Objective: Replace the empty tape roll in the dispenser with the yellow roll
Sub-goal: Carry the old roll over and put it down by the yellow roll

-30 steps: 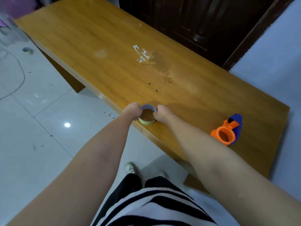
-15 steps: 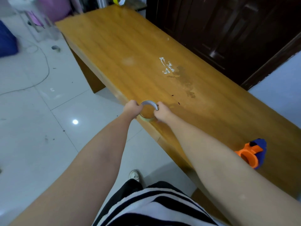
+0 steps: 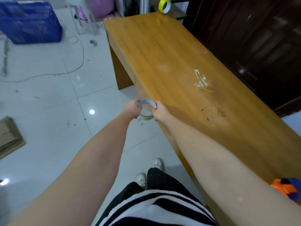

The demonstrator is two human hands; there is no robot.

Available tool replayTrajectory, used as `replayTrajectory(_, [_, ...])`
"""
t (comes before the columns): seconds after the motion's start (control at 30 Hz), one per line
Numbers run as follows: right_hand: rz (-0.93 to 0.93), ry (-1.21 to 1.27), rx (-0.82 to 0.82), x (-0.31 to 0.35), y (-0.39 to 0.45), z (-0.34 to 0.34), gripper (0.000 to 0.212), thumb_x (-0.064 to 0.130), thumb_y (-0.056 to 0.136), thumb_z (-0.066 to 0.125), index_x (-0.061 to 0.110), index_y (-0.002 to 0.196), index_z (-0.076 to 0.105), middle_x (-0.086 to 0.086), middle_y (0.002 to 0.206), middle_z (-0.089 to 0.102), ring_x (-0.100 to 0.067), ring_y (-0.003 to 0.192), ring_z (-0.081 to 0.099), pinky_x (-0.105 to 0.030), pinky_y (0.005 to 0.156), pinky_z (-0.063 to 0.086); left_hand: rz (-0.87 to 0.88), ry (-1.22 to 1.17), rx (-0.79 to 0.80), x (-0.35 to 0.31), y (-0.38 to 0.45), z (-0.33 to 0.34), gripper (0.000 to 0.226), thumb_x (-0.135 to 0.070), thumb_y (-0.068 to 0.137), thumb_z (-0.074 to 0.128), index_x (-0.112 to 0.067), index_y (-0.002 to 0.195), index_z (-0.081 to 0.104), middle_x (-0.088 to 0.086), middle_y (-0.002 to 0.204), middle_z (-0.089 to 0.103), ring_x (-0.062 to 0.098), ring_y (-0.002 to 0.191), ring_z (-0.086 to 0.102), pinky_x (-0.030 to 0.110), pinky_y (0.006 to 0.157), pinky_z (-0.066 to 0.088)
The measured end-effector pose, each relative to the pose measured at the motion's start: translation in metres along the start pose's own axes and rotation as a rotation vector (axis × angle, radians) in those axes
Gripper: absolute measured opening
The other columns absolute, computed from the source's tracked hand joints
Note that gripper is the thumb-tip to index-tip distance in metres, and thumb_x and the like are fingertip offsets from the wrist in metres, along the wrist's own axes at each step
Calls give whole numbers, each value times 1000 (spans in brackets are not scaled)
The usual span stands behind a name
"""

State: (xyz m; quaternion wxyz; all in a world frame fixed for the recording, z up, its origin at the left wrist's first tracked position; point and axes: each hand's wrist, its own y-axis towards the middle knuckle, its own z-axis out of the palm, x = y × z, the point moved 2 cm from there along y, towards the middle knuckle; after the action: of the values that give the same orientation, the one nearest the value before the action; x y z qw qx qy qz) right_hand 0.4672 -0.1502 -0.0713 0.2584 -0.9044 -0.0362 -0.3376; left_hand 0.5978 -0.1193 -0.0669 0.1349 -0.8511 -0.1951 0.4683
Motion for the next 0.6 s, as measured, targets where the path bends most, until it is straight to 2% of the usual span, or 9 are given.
replayTrajectory(0.1, [-29,-35,36,13,11,7,23,15,95,44,6,117,45,-12,94,50,-27,78,53,-36,67,43,11,8,-26,9,2,-14,37,-9,94,47,-9,131,49,11,92,55,26,78,57,25,54,47])
replayTrajectory(0.3, [-99,-145,68,41,46,19,31,13,91,46,10,122,47,-11,93,52,-27,80,52,-37,69,44,-23,-1,-81,23,23,-41,33,-11,92,53,-7,125,50,12,90,57,26,76,58,25,54,47])
replayTrajectory(0.47, [-145,-151,101,73,94,18,31,11,94,43,10,126,45,-9,94,50,-26,79,49,-31,61,39,-71,18,-142,22,63,-69,30,-13,92,52,-7,122,50,12,90,58,28,75,60,37,66,54])
replayTrajectory(0.53, [-147,-145,112,89,115,14,33,9,95,42,8,128,43,-9,96,48,-26,83,47,-30,59,36,-77,16,-150,18,83,-83,33,-13,91,55,-7,123,49,11,93,58,28,75,60,34,63,53])
replayTrajectory(0.6, [-144,-142,118,103,137,10,33,8,95,42,8,128,43,-11,99,50,-26,85,48,-30,63,38,-92,1,-150,14,105,-97,37,-14,90,56,-9,125,48,11,94,59,27,75,60,35,65,54])
